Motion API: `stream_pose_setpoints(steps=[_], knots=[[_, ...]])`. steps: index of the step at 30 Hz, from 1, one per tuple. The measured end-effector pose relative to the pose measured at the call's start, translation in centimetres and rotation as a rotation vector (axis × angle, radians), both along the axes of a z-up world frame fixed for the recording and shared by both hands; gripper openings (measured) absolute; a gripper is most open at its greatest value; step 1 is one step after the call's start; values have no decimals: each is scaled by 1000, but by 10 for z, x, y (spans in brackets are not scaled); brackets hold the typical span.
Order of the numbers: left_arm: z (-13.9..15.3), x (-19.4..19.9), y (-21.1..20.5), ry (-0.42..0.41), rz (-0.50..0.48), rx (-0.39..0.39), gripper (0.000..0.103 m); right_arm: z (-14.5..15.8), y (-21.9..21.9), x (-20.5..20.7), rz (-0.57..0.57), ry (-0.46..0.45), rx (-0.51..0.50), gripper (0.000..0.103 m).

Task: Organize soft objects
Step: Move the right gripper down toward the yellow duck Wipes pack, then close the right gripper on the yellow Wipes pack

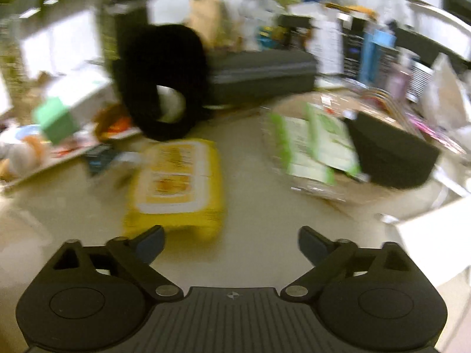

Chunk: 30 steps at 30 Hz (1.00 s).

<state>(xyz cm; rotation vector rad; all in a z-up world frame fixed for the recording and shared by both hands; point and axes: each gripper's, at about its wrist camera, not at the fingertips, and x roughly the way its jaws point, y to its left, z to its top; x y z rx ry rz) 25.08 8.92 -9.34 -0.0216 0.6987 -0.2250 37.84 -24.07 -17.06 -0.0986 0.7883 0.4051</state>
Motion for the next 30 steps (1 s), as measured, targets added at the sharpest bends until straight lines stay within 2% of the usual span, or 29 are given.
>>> stream_pose_setpoints(steps=[4, 10, 14, 18, 19, 20, 24, 30], knots=[[-1, 1, 1, 4, 3, 8, 83, 3, 21, -3, 89, -1, 58, 103], [-5, 3, 3, 28, 5, 2, 83, -14, 64, 11, 128, 5, 2, 103], [-6, 3, 0, 35, -10, 6, 83, -24, 78, 20, 102, -19, -55, 103], [-9, 4, -7, 41, -32, 25, 83, -26, 80, 33, 65, -36, -34, 103], [-10, 4, -8, 43, -36, 30, 83, -26, 81, 35, 60, -42, -34, 102], [-10, 4, -9, 44, -40, 34, 83, -27, 82, 38, 54, -45, -35, 93], [-12, 4, -12, 49, -53, 40, 83, -30, 81, 47, 36, -25, -2, 82], [-13, 7, -12, 53, -41, 15, 83, -25, 79, 37, 64, -27, -13, 74]])
